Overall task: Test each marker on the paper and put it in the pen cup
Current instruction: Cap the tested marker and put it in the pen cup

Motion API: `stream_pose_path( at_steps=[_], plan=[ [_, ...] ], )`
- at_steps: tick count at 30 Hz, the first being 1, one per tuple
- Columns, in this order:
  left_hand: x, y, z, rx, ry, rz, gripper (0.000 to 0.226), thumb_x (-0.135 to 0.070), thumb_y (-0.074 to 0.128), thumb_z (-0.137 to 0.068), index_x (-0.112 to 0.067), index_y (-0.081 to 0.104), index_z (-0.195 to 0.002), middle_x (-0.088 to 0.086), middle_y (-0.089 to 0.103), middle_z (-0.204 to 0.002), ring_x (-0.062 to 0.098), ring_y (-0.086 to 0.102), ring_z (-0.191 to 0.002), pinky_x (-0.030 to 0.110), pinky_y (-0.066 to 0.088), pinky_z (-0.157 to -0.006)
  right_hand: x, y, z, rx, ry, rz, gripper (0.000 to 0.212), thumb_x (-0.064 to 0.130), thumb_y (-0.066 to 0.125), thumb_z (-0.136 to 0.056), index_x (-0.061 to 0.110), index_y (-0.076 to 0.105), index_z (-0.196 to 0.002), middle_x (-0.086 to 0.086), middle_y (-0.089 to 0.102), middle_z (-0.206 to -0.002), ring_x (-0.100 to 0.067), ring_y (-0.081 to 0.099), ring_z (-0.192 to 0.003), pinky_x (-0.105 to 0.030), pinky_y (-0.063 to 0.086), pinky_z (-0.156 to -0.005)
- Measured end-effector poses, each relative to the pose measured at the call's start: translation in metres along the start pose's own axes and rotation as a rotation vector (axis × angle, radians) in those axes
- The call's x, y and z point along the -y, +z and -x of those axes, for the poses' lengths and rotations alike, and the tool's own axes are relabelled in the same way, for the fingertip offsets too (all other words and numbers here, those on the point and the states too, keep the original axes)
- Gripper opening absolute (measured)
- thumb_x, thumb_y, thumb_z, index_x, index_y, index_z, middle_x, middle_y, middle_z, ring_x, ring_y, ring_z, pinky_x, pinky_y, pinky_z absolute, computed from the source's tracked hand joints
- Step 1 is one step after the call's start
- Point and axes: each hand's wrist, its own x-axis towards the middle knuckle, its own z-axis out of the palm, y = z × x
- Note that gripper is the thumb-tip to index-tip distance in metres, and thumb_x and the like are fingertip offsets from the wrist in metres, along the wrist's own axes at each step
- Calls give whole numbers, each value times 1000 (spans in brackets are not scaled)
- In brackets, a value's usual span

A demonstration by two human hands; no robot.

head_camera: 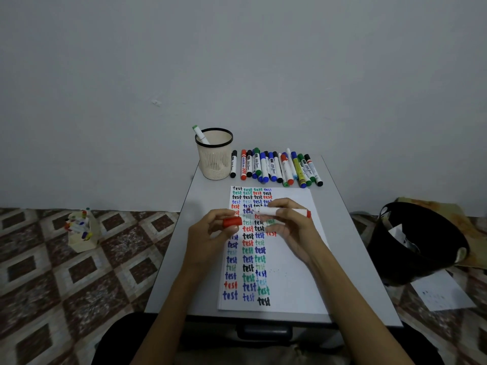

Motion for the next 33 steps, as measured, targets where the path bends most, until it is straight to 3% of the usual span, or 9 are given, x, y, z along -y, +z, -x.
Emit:
stream_pose_path(
  at_steps=[2, 6, 12, 16, 20, 24, 29, 33],
  plan=[
    [0, 0, 0, -1, -7, 10, 25, -8, 72, -76, -22, 65, -96, -6, 70, -95, 11, 67, -90, 18, 53, -71, 0, 0, 0, -27, 0, 55, 11, -3, 58, -77, 0, 63, -85, -27, 64, -81, -31, 67, -67, -31, 58, -55],
    [2, 0, 0, 0, -21, 27, 24, -10, 72, -76, -20, 65, -97, -4, 71, -95, 15, 68, -91, 23, 56, -72, -2, -3, -1, -48, -1, 85, 9, -4, 59, -74, 0, 57, -81, -23, 61, -70, -29, 63, -57, -30, 54, -50],
    [3, -1, -1, 28, 10, 19, 24, -20, 72, -72, -22, 67, -96, -8, 71, -94, 16, 68, -90, 25, 56, -74, -2, 3, 3, 11, 17, 187, 15, -13, 63, -80, -1, 56, -86, -27, 68, -85, -29, 70, -64, -30, 58, -55],
    [4, -2, -1, 11, -2, 42, 26, -19, 72, -71, -15, 68, -96, -2, 72, -91, 19, 69, -88, 27, 57, -73, -3, 4, 3, 11, 20, 209, 19, -7, 70, -73, -3, 60, -88, -26, 70, -89, -33, 72, -73, -32, 61, -62],
    [5, -5, -2, -9, 24, 65, 25, -14, 72, -71, -9, 69, -95, 4, 72, -89, 18, 69, -87, 26, 56, -75, -14, -1, 0, 8, -83, 449, 19, 1, 78, -70, 1, 72, -88, -18, 70, -80, -28, 67, -67, -31, 55, -56],
    [8, -6, -4, -8, 42, 0, 24, -2, 74, -71, -9, 70, -93, 6, 72, -90, 17, 69, -88, 27, 55, -79, -22, -7, -2, 32, -237, 654, 19, -1, 76, -75, 10, 76, -91, -10, 68, -79, -20, 60, -70, -29, 49, -62],
    [7, -4, -4, -4, 136, -139, 24, 2, 74, -72, -8, 70, -93, 2, 71, -91, 11, 67, -89, 23, 54, -81, -20, -4, -4, 39, -220, 722, 15, -7, 70, -79, 2, 75, -90, -3, 68, -76, -2, 57, -65, -15, 43, -61],
    [6, -4, -2, 17, 194, -188, 26, 0, 74, -73, -13, 68, -94, -1, 71, -93, 9, 67, -90, 25, 55, -81, -21, -2, -3, 30, -135, 770, 13, 5, 62, -90, 1, 74, -85, -16, 64, -67, -5, 52, -54, -16, 39, -54]
  ],
)
